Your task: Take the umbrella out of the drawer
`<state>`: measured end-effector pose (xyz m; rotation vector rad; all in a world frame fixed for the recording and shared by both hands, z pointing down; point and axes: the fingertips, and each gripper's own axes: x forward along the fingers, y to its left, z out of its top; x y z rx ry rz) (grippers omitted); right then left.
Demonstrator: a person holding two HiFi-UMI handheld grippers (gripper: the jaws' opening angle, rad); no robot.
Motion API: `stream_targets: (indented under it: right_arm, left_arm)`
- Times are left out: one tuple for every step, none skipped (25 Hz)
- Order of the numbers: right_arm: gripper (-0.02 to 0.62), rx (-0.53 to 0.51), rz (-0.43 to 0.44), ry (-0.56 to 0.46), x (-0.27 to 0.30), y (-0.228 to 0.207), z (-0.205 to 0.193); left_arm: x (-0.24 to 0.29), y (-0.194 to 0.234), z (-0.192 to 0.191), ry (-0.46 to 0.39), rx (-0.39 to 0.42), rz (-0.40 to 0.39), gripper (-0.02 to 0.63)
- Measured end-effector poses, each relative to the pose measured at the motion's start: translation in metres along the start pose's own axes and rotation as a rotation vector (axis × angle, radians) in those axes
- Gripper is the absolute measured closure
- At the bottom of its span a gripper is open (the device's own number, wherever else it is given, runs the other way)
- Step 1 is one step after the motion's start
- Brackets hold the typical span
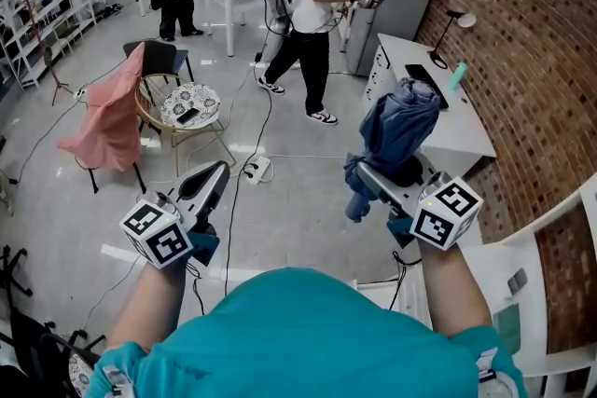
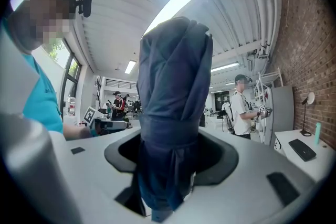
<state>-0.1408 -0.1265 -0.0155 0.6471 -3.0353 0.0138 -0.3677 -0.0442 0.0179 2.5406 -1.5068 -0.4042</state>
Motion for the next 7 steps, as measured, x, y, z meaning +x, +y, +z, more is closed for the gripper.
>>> stream_targets:
  right_arm:
    - [0.334, -0.001, 0.001, 0.001, 0.0005, 0.0004, -0.0006]
    - [0.334, -0.001, 0.001, 0.002, 0.0011, 0.0009, -0.0011]
    - [0.334, 0.000, 0.002, 0.002, 0.0016, 0.0012, -0.0015]
    - [0.334, 0.000, 0.003, 0.002, 0.0017, 0.0015, -0.0018]
    - [0.334, 0.000, 0.004, 0.003, 0.0017, 0.0017, -0.0021]
    - [0.334, 0.001, 0.005, 0.003, 0.0015, 0.0018, -0.0024]
    - [0.334, 0.001, 0.006, 0.003, 0.0013, 0.0019, -0.0027]
  left_arm:
    - [-0.0005, 0.0003, -0.0005, 0.000, -0.001, 0.000, 0.594]
    - [-0.0011, 0.0006, -0.0009, -0.001, -0.002, 0.000, 0.594]
    - [-0.0016, 0.0008, -0.0013, -0.001, -0.002, 0.000, 0.594]
    - [-0.0019, 0.0008, -0.0017, -0.001, -0.002, -0.001, 0.594]
    - [-0.0021, 0.0005, -0.0022, -0.001, -0.001, -0.002, 0.594]
    - [-0.0022, 0.0001, -0.0028, 0.000, 0.001, -0.005, 0.594]
    - [-0.0022, -0.0004, -0.0034, 0.000, 0.003, -0.007, 0.594]
